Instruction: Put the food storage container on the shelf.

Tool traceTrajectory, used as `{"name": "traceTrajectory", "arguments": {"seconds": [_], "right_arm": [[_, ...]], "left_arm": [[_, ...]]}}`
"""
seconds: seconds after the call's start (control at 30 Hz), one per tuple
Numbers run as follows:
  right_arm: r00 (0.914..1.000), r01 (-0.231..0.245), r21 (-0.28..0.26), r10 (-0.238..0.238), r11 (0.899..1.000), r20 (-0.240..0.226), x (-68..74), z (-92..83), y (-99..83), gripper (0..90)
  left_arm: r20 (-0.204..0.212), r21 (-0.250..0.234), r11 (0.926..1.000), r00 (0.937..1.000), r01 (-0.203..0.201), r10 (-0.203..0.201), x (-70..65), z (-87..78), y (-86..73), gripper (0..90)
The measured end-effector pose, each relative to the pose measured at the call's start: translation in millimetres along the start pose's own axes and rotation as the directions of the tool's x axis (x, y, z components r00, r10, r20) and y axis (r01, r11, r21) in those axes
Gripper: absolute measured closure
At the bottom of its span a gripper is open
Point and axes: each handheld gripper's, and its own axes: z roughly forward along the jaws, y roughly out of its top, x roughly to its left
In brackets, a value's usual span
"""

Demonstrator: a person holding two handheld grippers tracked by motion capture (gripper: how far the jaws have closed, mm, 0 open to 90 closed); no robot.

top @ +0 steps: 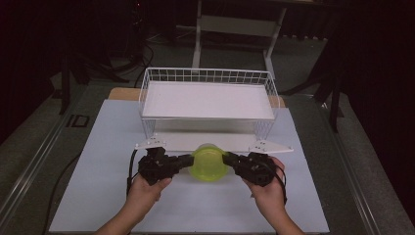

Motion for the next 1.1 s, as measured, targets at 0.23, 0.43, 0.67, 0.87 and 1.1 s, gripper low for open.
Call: {"name": "traceTrajectory", "arguments": {"seconds": [0.23, 0.43, 0.67, 0.87, 1.1], "right_arm": [[1.0, 0.002, -0.005, -0.002, 1.0, 0.008, -2.5, -5.9, 25.0, 80.3], [0.9998, 0.005, -0.018, -0.004, 1.0, 0.02, -5.2, -8.4, 45.3, 80.2], [0.9993, -0.004, -0.051, 0.006, 0.999, 0.037, -11.5, -10.9, 77.4, 80.1], [0.9979, -0.003, -0.071, 0.008, 0.997, 0.065, -16.0, -10.5, 100.2, 79.9], [0.9958, -0.013, -0.064, 0.019, 0.998, 0.089, -23.3, -4.7, 121.0, 79.9]], "left_arm": [[0.004, -0.009, 0.9999, 1.0, -0.009, 0.009, 1.4, -1.9, 24.3, 82.2], [-0.008, -0.007, 0.9997, 0.9997, -0.022, 0.022, -0.5, -5.5, 49.2, 82.2], [-0.022, -0.032, 0.999, 0.9993, -0.029, 0.029, -1.2, -8.5, 79.9, 82.1], [-0.045, -0.041, 0.9983, 0.9982, -0.041, 0.039, -1.7, -10.1, 106.2, 81.9], [-0.078, -0.042, 0.9985, 0.9964, -0.036, 0.033, 6.5, -5.1, 130.5, 81.5]]}}
